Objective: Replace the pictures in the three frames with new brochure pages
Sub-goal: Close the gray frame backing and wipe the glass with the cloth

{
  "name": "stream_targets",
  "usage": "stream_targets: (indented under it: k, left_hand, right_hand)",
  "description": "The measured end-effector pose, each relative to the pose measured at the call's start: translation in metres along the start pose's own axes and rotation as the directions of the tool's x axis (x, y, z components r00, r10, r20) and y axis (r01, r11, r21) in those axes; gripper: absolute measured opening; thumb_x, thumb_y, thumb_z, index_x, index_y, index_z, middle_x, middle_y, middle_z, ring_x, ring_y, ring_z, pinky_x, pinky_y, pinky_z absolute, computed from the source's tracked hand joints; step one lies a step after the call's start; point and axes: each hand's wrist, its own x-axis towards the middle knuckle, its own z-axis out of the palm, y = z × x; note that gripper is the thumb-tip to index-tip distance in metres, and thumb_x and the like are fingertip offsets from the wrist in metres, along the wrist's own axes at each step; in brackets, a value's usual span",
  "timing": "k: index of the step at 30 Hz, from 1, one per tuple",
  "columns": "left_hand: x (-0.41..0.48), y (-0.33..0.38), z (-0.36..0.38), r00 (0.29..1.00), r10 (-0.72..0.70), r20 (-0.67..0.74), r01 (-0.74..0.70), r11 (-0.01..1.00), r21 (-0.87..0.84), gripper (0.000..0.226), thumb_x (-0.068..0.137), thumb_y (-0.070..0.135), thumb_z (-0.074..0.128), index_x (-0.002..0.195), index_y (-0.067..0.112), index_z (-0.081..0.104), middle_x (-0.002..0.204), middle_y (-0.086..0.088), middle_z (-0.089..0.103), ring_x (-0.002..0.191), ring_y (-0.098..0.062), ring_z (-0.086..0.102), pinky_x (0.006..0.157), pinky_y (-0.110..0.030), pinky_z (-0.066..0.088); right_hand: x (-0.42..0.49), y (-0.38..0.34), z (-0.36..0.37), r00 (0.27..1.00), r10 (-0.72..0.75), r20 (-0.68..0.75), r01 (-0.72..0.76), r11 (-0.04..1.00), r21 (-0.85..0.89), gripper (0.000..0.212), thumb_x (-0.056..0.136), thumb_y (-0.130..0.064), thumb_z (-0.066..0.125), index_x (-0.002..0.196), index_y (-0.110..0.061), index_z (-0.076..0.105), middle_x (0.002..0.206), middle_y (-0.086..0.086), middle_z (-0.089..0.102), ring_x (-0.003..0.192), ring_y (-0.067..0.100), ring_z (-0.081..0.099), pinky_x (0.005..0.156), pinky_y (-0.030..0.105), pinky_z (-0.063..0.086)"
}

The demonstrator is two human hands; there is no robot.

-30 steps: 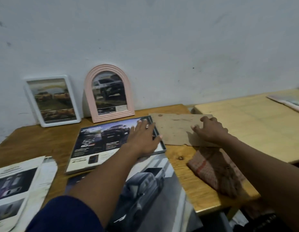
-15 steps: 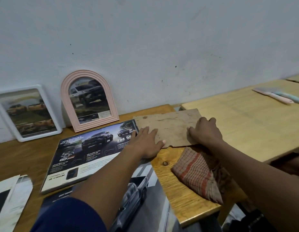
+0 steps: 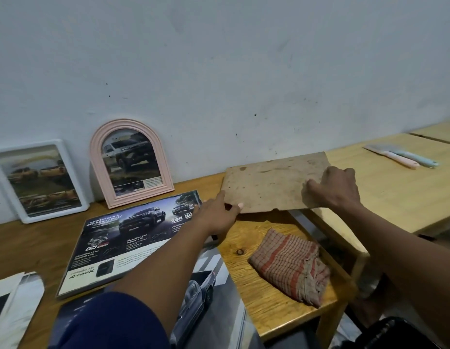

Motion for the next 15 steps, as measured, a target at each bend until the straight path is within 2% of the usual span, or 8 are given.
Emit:
stream_targets:
  k: [3,5,8,11,15]
  left_hand:
    - [-0.005,0.004,-0.006,1.0,-0.011,-0.022,0.006,0.974,-0.225,0.093,0.087,0.075,0.048,0.16,0.029,0.013,0.16,-0.005,0.037,0.141,-0.035,0.041,0.113,-0.051,0.039]
    - [-0.009,0.007,-0.011,0.996,-0.01,-0.084,-0.013,0.961,-0.276,0.09,0.093,0.066,0.053,0.161,0.023,0.013,0.162,-0.006,0.034,0.143,-0.033,0.039,0.113,-0.045,0.039]
    - [-0.014,0.001,-0.02,0.98,0.002,-0.198,-0.057,0.961,-0.269,0.099,0.085,0.075,0.05,0.161,0.025,0.011,0.164,-0.004,0.027,0.147,-0.032,0.032,0.116,-0.052,0.036]
    - [-0.027,-0.015,-0.034,0.956,-0.051,-0.289,-0.009,0.979,-0.203,0.1,0.081,0.083,0.044,0.16,0.03,0.013,0.165,-0.003,0.018,0.15,-0.034,0.023,0.116,-0.059,0.031]
    - [-0.054,-0.056,-0.056,0.947,-0.072,-0.312,0.027,0.989,-0.147,0.096,0.087,0.074,0.054,0.161,0.027,0.014,0.164,-0.003,0.011,0.149,-0.034,0.021,0.119,-0.055,0.028]
  right_hand:
    - [-0.004,-0.004,-0.006,0.999,-0.037,-0.016,0.038,0.998,0.051,0.062,0.085,-0.04,0.07,0.131,-0.002,0.051,0.127,0.02,0.045,0.102,0.033,0.05,0.078,0.038,0.045]
    - [-0.007,-0.011,-0.009,0.998,-0.061,-0.014,0.062,0.995,0.077,0.064,0.085,-0.04,0.07,0.132,-0.001,0.051,0.127,0.02,0.046,0.112,0.036,0.05,0.083,0.039,0.046]
    - [-0.011,-0.024,-0.007,0.996,-0.092,0.007,0.09,0.991,0.103,0.061,0.085,-0.044,0.067,0.129,-0.004,0.053,0.124,0.018,0.047,0.105,0.033,0.048,0.083,0.038,0.043]
    - [-0.021,-0.042,-0.001,0.992,-0.121,0.034,0.115,0.983,0.144,0.058,0.087,-0.045,0.064,0.129,-0.006,0.055,0.126,0.016,0.047,0.107,0.035,0.048,0.085,0.037,0.041]
    - [-0.048,-0.078,0.014,0.976,-0.198,0.091,0.178,0.965,0.192,0.06,0.088,-0.044,0.066,0.134,-0.007,0.054,0.128,0.018,0.043,0.116,0.038,0.049,0.094,0.04,0.043]
